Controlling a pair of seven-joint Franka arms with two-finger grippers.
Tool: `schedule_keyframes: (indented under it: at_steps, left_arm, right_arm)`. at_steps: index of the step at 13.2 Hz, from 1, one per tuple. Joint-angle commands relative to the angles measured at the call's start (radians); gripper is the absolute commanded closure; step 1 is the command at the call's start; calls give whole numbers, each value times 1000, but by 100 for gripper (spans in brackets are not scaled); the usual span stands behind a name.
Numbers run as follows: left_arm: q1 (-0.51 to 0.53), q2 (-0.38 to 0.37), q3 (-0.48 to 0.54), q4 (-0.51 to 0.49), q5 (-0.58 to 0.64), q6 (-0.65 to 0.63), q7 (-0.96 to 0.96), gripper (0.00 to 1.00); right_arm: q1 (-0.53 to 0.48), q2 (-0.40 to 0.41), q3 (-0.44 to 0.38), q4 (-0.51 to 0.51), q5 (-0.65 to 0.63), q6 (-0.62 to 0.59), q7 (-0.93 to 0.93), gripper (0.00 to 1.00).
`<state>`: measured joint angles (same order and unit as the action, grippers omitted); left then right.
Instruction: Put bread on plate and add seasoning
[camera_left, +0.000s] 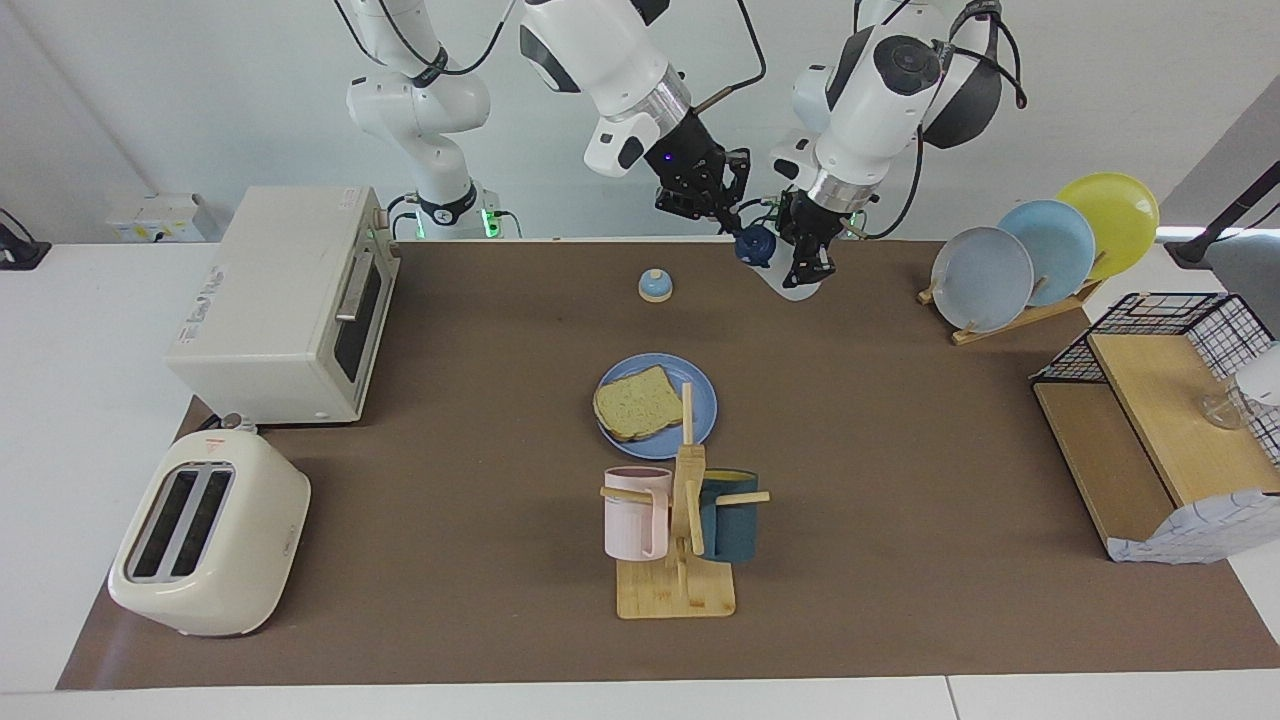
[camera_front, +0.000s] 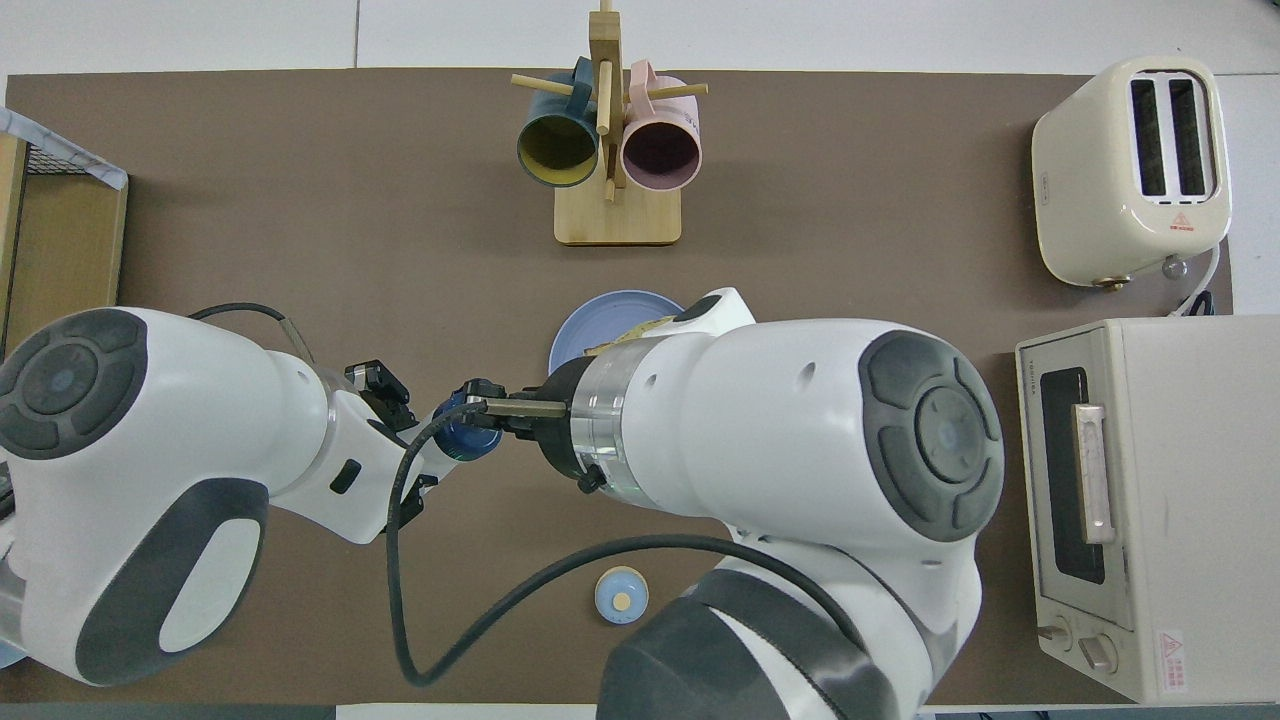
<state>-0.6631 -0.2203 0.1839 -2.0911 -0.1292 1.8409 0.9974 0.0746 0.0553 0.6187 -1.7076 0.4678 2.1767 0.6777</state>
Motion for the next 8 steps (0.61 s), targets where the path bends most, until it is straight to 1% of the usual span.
schedule_keyframes:
  at_steps: [1, 3, 4, 5, 6, 7, 8]
  left_arm:
    - [-9, -24, 0, -20, 11, 8, -10, 100]
    - [-9, -24, 0, -20, 11, 8, -10, 100]
    - [-9, -24, 0, -18, 11, 8, -10, 100]
    - [-9, -24, 0, -18, 11, 9, -10, 100]
    - [-9, -24, 0, -18, 11, 9, -10, 100]
    - [-9, -24, 0, -18, 11, 9, -10, 100]
    - [-9, -22, 0, -18, 11, 9, -10, 100]
  right_arm:
    - [-12, 9, -54, 26, 111, 8, 10, 100]
    - [-12, 6, -71, 23, 120, 2, -6, 100]
    - [-10, 5, -73, 20, 115, 6, -13, 64]
    - [-9, -8, -76, 11, 103, -1, -17, 1]
    - [-10, -24, -89, -7, 45, -14, -20, 0]
    - [-10, -29, -127, -23, -66, -24, -29, 0]
    - [-13, -29, -178, -24, -145, -38, -68, 0]
